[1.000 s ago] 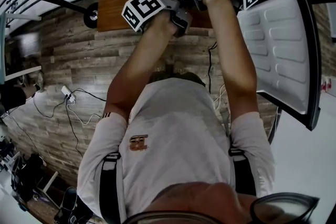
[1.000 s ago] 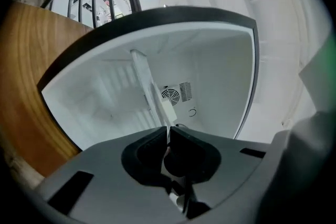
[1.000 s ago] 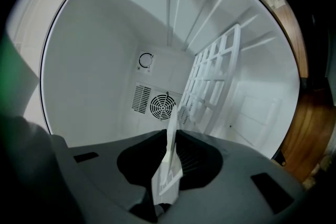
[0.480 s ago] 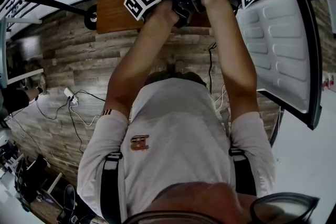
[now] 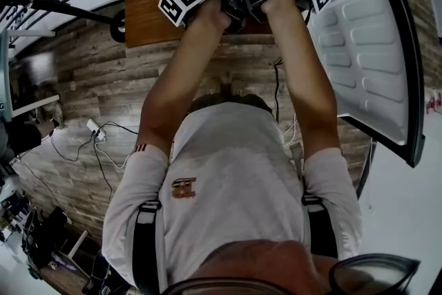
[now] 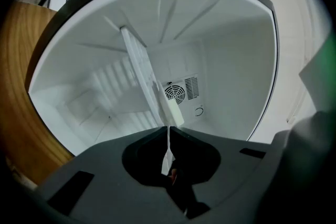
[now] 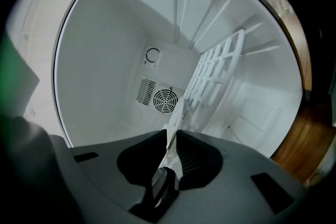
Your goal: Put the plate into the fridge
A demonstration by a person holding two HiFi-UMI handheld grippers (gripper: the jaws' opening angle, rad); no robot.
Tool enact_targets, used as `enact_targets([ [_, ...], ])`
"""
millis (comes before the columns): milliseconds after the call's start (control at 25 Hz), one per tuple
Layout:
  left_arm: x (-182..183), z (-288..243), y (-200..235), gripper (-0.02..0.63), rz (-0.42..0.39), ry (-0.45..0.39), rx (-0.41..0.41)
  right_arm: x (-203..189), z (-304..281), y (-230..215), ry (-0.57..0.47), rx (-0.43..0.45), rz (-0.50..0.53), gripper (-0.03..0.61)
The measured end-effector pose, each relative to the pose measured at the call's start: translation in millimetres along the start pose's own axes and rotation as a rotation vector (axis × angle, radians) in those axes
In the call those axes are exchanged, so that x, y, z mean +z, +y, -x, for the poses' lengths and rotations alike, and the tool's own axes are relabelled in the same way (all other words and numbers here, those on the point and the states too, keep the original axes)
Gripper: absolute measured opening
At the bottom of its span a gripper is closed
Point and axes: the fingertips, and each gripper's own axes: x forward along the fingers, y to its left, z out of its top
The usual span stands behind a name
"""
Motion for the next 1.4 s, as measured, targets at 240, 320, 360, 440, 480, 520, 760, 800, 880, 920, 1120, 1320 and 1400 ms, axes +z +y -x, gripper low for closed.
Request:
enact_targets([
  [240, -9.7, -0.8, -0.8, 0.028, 0.005, 0.002, -0.004, -4.6, 9.8, -3.0, 0.056, 0.017, 0.049, 0.044],
  [320, -12.6, -2.2, -1.2, 0.028, 0.005, 0.003, -0.005, -4.3, 12.8, -3.4, 0.067, 0.029, 0.048, 0.058],
  [360, -13.8, -2.8, -1.8, 0.028, 0.005, 0.003, -0.006, -4.0, 14.3, -3.4, 0.073, 0.035, 0.048, 0.066],
  [440, -14.4, -3.6, -1.9, 0.028, 0.005, 0.003, -0.004, -4.8, 15.9, -3.5, 0.088, 0.042, 0.053, 0.073],
  [480, -13.8, -3.9, -1.3, 0.028, 0.006, 0.002, -0.002, -5.8, 16.2, -3.6, 0.096, 0.042, 0.058, 0.074],
  [520, -13.1, -4.2, -0.6, 0.028, 0.009, 0.002, 0.0, -6.7, 16.6, -3.7, 0.105, 0.042, 0.067, 0.074],
  [760, -13.3, -4.9, -2.4, 0.028, 0.008, -0.005, -0.002, -13.0, 23.6, -4.4, 0.158, 0.039, 0.151, 0.074],
  [800, -13.1, -5.1, -2.3, 0.028, 0.007, -0.006, -0.002, -14.2, 24.2, -5.2, 0.166, 0.039, 0.162, 0.074],
  [880, -12.1, -5.5, -1.2, 0.027, 0.007, -0.008, 0.0, -16.5, 24.6, -6.6, 0.181, 0.04, 0.18, 0.074],
  [920, -11.6, -5.6, -0.4, 0.026, 0.007, -0.009, 0.001, -18.0, 24.7, -6.9, 0.19, 0.041, 0.19, 0.074],
  [1120, -12.5, -5.7, 1.9, 0.026, 0.009, -0.009, 0.005, -28.1, 27.1, -5.4, 0.243, 0.063, 0.233, 0.074],
  [1320, -11.5, -5.2, -2.1, 0.026, 0.004, -0.007, -0.004, -32.1, 30.0, -1.5, 0.262, 0.055, 0.32, 0.074],
  [1400, -12.0, -3.8, -3.5, 0.026, 0.001, -0.006, -0.008, -34.0, 30.9, -1.5, 0.263, 0.054, 0.344, 0.074],
])
